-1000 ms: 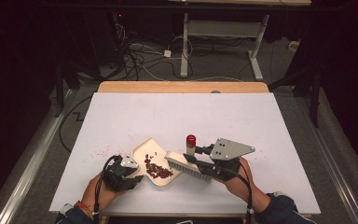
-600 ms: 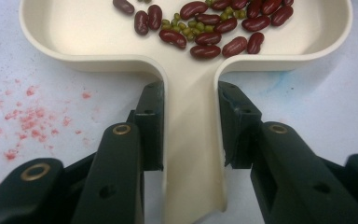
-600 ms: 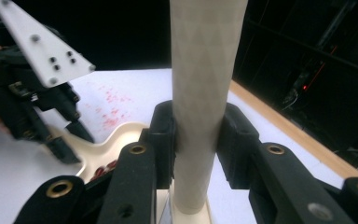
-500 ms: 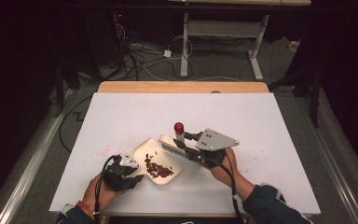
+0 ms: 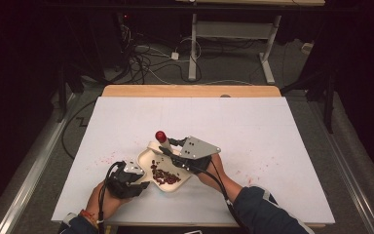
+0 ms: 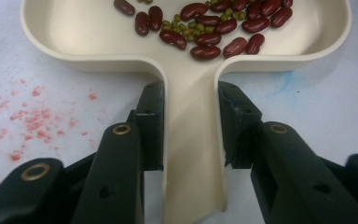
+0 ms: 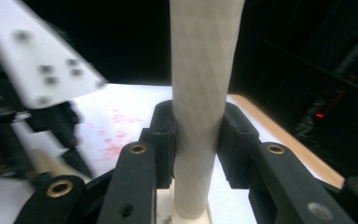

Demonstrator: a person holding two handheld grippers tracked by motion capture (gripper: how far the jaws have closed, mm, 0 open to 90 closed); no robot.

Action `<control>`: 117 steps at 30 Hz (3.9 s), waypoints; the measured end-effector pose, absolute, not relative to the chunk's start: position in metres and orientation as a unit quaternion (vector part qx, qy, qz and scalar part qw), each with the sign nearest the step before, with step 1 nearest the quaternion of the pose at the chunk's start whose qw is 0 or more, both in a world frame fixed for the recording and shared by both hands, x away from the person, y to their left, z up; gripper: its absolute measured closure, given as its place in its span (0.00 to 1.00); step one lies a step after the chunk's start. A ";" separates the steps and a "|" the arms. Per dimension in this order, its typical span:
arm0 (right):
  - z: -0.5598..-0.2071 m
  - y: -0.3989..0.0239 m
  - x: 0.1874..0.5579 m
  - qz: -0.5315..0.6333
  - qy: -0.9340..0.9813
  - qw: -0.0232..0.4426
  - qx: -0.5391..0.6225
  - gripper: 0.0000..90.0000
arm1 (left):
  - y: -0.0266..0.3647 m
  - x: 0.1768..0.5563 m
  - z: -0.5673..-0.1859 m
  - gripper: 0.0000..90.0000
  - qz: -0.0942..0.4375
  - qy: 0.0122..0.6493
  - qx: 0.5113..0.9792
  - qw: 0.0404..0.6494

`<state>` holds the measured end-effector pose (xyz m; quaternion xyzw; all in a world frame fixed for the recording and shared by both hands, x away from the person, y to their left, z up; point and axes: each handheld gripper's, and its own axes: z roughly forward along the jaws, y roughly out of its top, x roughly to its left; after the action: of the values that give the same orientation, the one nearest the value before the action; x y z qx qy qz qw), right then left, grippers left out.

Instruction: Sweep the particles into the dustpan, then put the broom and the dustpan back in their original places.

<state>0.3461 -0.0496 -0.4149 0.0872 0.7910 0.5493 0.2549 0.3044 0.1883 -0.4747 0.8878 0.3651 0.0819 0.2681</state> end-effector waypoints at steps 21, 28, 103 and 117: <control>-0.409 -0.048 0.317 0.548 0.809 0.199 0.069 0.78 | 0.196 0.312 -0.476 0.70 0.091 0.384 0.878 0.272; -0.406 -0.046 0.313 0.550 0.810 0.193 0.070 0.78 | 0.198 0.312 -0.475 0.70 0.093 0.385 0.877 0.273; -0.372 -0.306 0.322 0.497 0.832 0.125 0.213 0.77 | 0.218 0.357 -0.485 0.70 0.141 0.499 0.804 0.289; -0.377 -0.307 0.387 0.463 0.825 0.156 0.284 0.68 | 0.200 0.333 -0.487 0.48 0.115 0.487 0.813 0.298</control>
<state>0.3874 -0.3071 -0.3772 0.2843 0.8247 0.4632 0.1561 0.3334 0.2003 -0.4871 0.8129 0.4871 0.1150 0.2979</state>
